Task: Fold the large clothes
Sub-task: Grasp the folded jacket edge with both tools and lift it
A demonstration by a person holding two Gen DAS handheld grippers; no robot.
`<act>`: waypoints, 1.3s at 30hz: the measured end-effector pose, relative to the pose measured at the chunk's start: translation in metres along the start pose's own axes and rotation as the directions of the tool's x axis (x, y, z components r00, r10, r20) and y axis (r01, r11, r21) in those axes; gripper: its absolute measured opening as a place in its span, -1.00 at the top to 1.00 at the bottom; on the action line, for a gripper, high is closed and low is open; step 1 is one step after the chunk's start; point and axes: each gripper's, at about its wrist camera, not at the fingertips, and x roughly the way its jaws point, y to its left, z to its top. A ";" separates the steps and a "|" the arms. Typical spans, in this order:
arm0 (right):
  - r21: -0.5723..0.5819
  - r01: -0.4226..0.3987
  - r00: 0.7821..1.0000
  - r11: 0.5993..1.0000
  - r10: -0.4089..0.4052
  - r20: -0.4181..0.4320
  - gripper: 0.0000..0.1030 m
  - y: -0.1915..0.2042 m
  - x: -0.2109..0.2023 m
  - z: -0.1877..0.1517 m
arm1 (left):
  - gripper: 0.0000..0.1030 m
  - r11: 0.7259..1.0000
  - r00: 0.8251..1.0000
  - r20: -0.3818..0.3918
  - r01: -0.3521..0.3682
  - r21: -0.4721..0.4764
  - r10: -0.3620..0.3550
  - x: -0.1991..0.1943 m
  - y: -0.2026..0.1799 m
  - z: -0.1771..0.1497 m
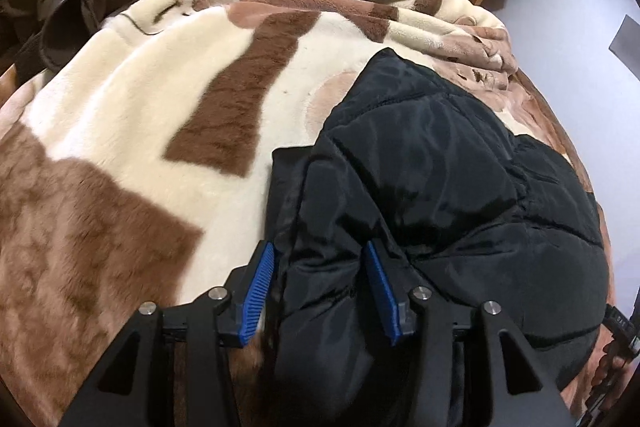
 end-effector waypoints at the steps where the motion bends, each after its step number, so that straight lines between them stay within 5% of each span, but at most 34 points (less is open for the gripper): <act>1: 0.000 -0.005 1.000 1.000 0.005 -0.002 -0.15 -0.001 0.003 0.003 | -0.06 1.000 1.000 -0.003 0.006 0.000 -0.006 0.003 0.001 0.002; 13: 0.064 -0.106 0.994 0.992 0.108 -0.022 -0.17 -0.018 0.011 0.006 | -0.25 0.995 0.996 -0.015 0.084 -0.057 -0.085 0.011 0.015 -0.001; 23: 0.101 -0.167 0.984 0.981 0.173 -0.050 -0.50 -0.034 0.039 0.022 | -0.41 0.994 0.994 -0.052 0.098 -0.040 -0.100 0.039 0.006 0.019; 31: 0.164 -0.250 0.963 0.954 0.262 -0.060 -0.49 -0.046 0.036 0.004 | -0.42 0.990 0.991 -0.033 0.131 -0.058 -0.133 0.037 0.012 0.006; 39: 0.136 -0.241 0.964 0.961 0.253 -0.077 -0.36 -0.029 0.054 0.023 | -0.52 0.991 0.991 -0.048 0.125 -0.049 -0.127 0.054 0.001 0.018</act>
